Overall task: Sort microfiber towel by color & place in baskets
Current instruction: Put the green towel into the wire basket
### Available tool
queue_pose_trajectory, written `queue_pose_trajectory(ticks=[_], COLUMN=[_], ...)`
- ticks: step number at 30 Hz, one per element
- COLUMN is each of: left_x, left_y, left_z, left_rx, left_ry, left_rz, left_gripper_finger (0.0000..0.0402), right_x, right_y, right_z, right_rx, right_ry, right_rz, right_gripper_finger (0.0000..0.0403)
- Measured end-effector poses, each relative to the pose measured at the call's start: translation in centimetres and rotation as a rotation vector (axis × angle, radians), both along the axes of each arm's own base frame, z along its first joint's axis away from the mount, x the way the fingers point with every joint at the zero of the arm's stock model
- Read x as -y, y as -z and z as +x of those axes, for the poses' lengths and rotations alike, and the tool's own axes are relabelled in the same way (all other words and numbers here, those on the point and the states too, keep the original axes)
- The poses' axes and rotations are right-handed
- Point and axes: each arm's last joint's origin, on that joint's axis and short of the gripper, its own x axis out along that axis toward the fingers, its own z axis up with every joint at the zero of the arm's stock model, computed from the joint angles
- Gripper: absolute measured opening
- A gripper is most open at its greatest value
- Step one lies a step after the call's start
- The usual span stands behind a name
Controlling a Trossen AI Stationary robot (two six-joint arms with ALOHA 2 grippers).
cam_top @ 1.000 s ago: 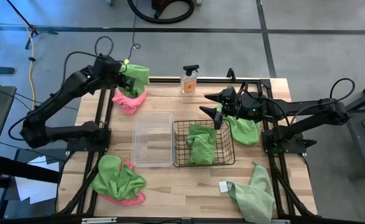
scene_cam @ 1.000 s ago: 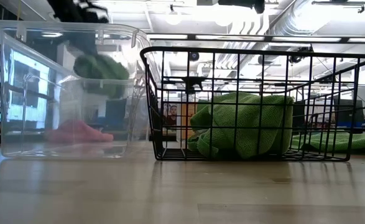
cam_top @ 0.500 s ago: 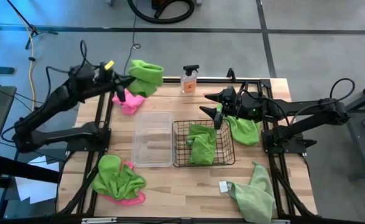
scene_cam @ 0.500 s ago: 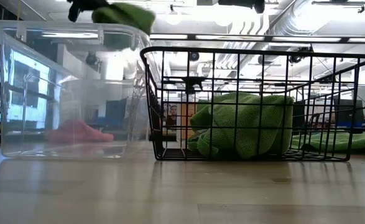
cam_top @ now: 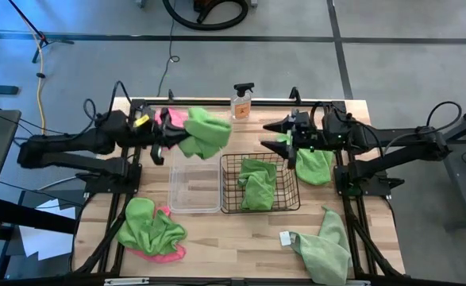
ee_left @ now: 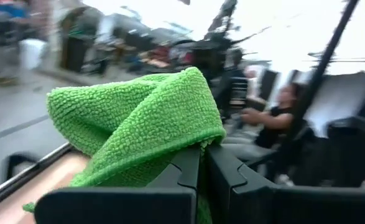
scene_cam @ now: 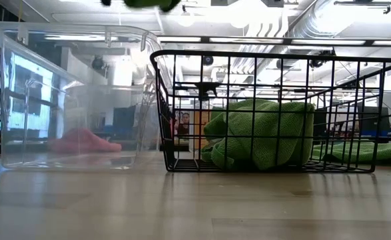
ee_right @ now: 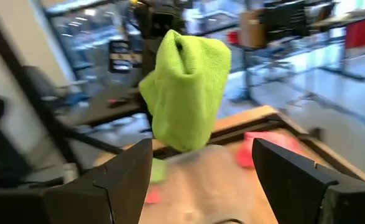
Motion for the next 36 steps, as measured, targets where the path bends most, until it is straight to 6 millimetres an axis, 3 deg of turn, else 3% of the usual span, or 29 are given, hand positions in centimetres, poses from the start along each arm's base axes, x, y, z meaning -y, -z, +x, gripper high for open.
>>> queue_pose_trajectory(ticks=[9, 18, 21, 26, 36], left_x=[3.4, 3.6, 3.7, 4.1, 4.3], left_y=[1.1, 1.0, 1.2, 1.0, 1.4], left_z=[2.2, 2.4, 3.4, 6.5, 15.2], left_rx=[-0.045, -0.033, -0.024, -0.092, -0.225], left_ry=[0.011, 0.002, -0.006, -0.002, 0.118], left_rz=[0.045, 0.034, 0.037, 0.089, 0.185], left_gripper_finger=[0.0, 0.0, 0.0, 0.0, 0.0], right_x=[-0.3, -0.3, -0.3, -0.2, -0.1], right_y=[-0.2, -0.2, -0.4, -1.5, -3.2], right_z=[0.0, 0.0, -0.2, -1.4, -4.2], right_rx=[0.02, 0.019, 0.03, 0.093, 0.184], right_ry=[-0.091, -0.092, -0.093, -0.073, -0.069], right_rz=[0.007, -0.014, -0.051, -0.063, -0.068], right_gripper_finger=[0.0272, 0.0272, 0.0272, 0.0272, 0.0272])
